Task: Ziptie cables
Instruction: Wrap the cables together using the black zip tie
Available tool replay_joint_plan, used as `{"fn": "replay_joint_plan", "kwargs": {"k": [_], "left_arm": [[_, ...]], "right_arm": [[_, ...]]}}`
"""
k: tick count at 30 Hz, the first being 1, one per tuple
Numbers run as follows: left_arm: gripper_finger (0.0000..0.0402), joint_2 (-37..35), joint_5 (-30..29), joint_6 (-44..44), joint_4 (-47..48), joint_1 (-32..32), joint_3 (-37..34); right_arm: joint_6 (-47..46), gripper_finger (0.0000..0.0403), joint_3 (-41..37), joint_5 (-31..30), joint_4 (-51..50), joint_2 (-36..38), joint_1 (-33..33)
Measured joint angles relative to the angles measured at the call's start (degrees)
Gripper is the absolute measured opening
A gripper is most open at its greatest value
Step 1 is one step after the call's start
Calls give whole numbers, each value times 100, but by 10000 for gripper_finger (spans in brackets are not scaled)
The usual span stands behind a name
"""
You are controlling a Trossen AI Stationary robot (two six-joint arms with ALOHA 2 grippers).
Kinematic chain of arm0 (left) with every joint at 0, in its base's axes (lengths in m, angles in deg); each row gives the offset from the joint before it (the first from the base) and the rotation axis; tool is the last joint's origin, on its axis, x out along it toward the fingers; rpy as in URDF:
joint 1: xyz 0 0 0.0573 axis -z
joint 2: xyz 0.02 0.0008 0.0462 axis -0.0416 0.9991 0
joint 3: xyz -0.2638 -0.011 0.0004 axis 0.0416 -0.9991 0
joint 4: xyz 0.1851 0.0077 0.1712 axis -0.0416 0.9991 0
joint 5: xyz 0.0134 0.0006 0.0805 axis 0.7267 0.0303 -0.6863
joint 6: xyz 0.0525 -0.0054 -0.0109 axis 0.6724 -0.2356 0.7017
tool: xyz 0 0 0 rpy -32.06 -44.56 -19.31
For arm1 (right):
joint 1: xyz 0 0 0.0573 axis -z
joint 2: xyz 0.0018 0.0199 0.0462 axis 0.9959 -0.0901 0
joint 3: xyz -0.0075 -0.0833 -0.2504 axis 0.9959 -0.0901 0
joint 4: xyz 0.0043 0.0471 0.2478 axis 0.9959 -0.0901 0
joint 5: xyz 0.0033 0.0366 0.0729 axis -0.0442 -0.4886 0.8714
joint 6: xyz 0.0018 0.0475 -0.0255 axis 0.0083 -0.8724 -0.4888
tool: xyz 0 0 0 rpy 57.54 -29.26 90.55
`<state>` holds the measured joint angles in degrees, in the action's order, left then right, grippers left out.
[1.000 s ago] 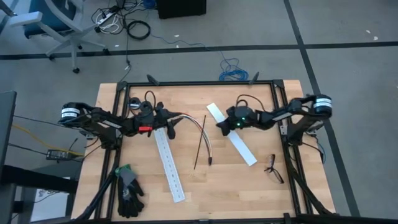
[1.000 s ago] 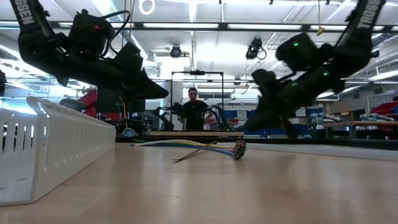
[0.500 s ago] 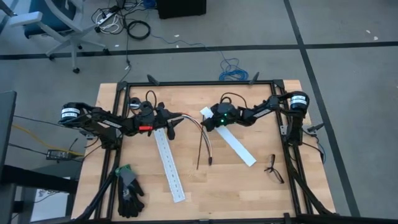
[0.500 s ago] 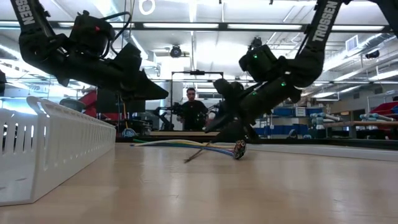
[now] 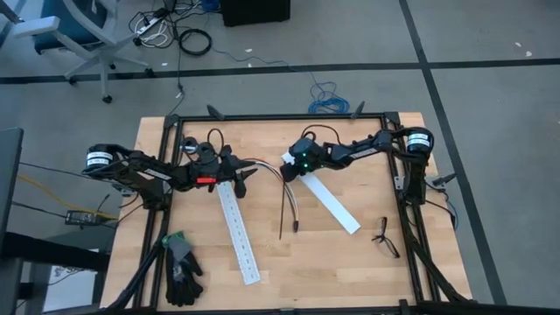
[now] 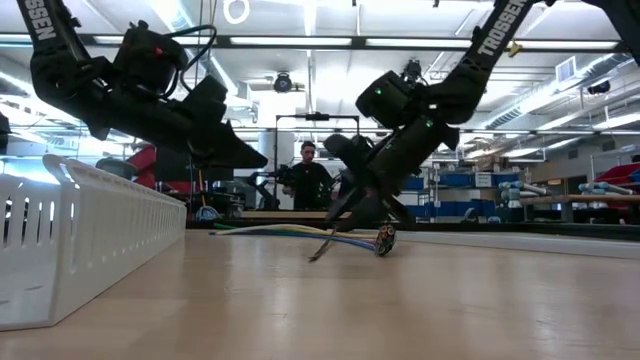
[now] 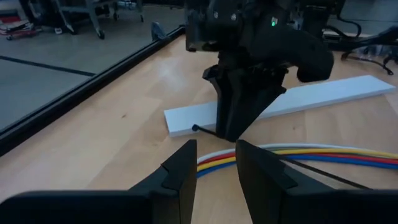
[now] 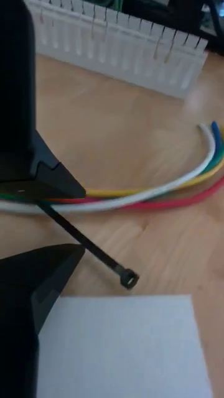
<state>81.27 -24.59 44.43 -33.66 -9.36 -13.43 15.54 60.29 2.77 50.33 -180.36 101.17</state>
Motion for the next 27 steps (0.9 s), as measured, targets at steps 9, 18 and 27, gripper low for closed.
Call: {"fn": "replay_joint_plan", "kwargs": {"k": [9,18,27], "left_arm": [[120,0,0,13,21,0,0],[120,-4,0,4,47,0,3],[120,-4,-2,2,88,0,2]], "right_arm": [[50,105,56,25,-380,7,66],[4,80,288,349,352,-612,9],[712,4,451,19,209,-516,-92]]}}
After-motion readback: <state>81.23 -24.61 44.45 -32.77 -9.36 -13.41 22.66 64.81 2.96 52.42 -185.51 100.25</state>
